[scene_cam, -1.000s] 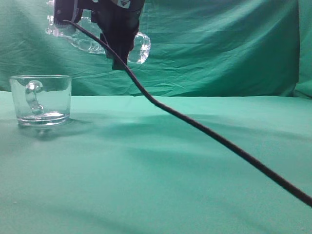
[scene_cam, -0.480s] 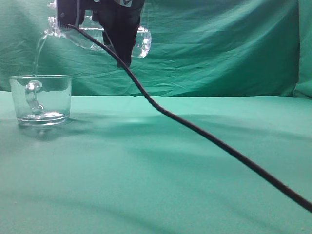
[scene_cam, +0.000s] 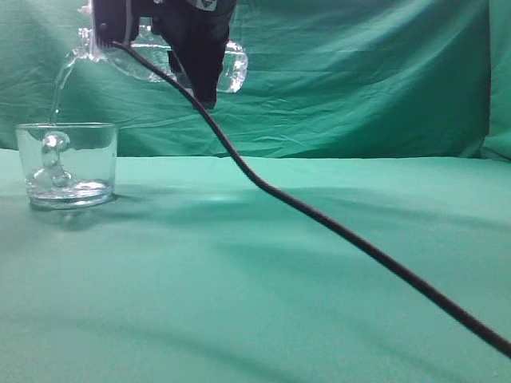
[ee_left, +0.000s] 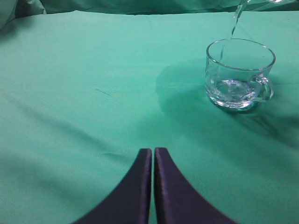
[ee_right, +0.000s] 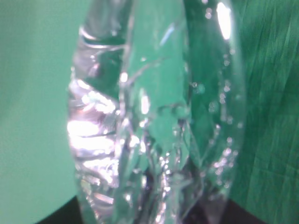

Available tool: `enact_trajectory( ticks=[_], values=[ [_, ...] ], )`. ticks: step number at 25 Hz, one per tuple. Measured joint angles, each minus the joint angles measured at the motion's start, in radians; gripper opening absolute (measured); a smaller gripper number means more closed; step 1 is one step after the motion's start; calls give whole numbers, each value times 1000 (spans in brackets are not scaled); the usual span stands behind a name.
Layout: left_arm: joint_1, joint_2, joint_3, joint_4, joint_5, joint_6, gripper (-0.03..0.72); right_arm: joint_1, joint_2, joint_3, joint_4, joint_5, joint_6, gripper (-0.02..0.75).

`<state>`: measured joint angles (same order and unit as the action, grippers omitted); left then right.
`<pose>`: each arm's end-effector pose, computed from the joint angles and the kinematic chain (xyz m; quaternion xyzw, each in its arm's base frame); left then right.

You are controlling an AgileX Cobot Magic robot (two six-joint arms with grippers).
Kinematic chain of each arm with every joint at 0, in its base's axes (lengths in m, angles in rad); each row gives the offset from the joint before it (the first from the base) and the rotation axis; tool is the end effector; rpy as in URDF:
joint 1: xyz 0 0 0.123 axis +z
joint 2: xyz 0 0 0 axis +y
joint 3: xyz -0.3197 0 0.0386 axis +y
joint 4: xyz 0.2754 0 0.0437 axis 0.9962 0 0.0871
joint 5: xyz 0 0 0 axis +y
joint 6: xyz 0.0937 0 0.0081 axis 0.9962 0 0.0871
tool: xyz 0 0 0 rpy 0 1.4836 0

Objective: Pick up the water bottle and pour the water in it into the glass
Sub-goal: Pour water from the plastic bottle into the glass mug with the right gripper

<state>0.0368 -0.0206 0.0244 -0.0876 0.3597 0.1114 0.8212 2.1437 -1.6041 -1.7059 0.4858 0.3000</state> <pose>0.0457 -0.0012 0.1720 0.0063 0.7973 0.0077 0.6035 0.4011 0.3669 0.2357 -0.6670 0.4691 -0.3498 0.4612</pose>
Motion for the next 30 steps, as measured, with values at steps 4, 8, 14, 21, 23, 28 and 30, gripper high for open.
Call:
enact_trajectory(
  ticks=[4, 8, 14, 21, 23, 28, 30],
  values=[
    [0, 0, 0, 0, 0, 0, 0, 0, 0, 0, 0, 4, -13, 276],
    [0, 0, 0, 0, 0, 0, 0, 0, 0, 0, 0, 5, -17, 276],
    [0, 0, 0, 0, 0, 0, 0, 0, 0, 0, 0, 10, -17, 276],
    [0, 0, 0, 0, 0, 0, 0, 0, 0, 0, 0, 21, -19, 276],
    [0, 0, 0, 0, 0, 0, 0, 0, 0, 0, 0, 21, -23, 276],
    [0, 0, 0, 0, 0, 0, 0, 0, 0, 0, 0, 21, -25, 276],
    [0, 0, 0, 0, 0, 0, 0, 0, 0, 0, 0, 21, -26, 276]
  ],
)
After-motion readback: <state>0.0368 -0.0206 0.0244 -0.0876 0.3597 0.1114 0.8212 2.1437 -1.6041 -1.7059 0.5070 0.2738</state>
